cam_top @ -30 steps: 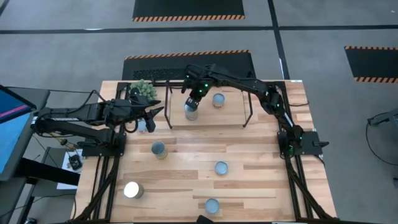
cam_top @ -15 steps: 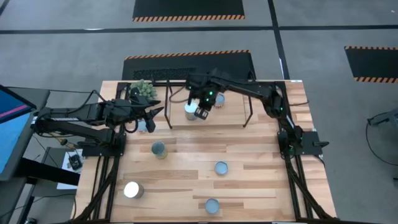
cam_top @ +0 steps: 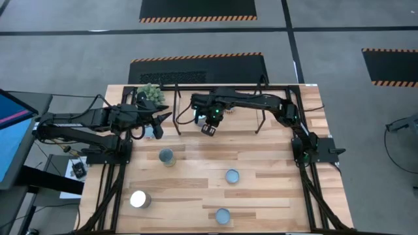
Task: Pick and place cans onto a shelf
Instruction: Put the canned peaches on the shelf
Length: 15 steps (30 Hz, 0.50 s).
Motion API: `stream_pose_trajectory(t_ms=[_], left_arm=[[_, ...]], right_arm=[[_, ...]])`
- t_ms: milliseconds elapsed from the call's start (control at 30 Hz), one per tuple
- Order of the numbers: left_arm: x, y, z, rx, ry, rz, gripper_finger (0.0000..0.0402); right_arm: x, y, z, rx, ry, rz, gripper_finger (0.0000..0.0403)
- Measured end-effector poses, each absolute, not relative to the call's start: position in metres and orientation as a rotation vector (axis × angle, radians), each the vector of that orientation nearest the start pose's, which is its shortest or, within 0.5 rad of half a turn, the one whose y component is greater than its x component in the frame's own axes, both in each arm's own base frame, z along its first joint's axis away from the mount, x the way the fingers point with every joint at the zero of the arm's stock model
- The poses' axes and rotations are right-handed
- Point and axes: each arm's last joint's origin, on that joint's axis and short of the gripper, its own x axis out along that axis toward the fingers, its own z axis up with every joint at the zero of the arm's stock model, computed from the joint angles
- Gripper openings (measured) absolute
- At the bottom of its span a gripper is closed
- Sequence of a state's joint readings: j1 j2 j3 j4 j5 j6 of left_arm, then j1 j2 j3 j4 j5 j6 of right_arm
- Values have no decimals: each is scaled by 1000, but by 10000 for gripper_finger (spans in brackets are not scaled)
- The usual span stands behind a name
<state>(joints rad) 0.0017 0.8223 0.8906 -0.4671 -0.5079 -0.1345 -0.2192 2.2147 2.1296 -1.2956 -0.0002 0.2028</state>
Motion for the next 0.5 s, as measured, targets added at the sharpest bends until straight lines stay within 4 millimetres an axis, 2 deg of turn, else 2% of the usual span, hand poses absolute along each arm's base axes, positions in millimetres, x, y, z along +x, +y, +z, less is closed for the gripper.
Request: stream_pose_trajectory(t_ms=[133, 333, 500], left_arm=[[166, 14, 337, -29, 355, 528, 126], [166, 14, 338, -29, 354, 528, 126], [166, 14, 338, -29, 354, 528, 126]], right_arm=[[439, -100, 252, 324, 1322, -326, 65], [447, -107, 256, 323, 1210, -330, 65], [451, -121, 258, 333, 1135, -351, 65]])
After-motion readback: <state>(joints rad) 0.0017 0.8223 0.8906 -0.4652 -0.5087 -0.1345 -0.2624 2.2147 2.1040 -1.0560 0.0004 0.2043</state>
